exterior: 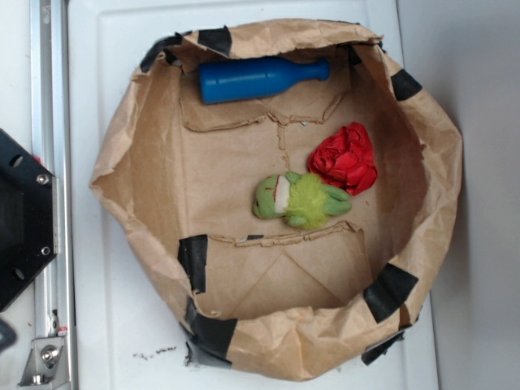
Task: Grab the blue bottle.
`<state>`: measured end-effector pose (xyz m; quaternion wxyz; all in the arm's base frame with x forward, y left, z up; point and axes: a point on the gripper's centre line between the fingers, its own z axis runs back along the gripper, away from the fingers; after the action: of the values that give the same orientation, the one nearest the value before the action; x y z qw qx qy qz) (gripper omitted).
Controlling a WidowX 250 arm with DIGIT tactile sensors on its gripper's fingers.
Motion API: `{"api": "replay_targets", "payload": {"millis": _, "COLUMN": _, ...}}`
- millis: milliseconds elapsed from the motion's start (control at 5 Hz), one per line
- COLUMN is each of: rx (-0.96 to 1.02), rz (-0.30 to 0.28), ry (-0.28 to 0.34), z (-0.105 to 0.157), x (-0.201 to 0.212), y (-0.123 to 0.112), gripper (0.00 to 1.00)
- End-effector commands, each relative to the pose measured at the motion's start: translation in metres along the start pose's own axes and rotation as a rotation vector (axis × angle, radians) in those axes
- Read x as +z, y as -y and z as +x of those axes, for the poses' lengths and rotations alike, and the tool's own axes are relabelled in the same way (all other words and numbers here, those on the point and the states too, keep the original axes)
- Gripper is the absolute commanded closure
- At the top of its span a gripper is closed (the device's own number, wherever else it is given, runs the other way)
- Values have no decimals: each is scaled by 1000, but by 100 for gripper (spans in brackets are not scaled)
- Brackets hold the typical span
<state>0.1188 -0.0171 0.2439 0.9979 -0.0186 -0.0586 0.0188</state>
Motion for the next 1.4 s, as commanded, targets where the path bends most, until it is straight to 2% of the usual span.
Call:
{"api": "replay_targets", "payload": {"millis": 0, "rx": 0, "rz": 0, "ry": 0, "z": 0, "x": 0, "y": 0, "gripper": 0}}
{"api": "replay_targets", "payload": {"millis": 400, "rx": 69, "rz": -6, "ry": 4, "z": 64, "x": -11, "y": -1, "gripper": 0}}
{"api": "replay_targets", "payload": {"millis": 600, "rx": 31, "rz": 41, "ry": 0, "z": 89, "x": -31, "y": 7, "gripper": 0}}
{"api": "replay_targets", "payload": {"millis": 800, "rx": -32, "rz": 75, "ry": -10, "z": 93, "x": -56, "y": 19, "gripper": 0}}
{"api": "replay_targets", "payload": {"millis": 1000, "rx": -41, "rz": 67, "ry": -38, "z": 91, "x": -80, "y": 8, "gripper": 0}}
{"api": "replay_targets", "payload": {"millis": 1200, "rx": -40, "rz": 35, "ry": -71, "z": 97, "x": -99, "y": -8, "gripper": 0}}
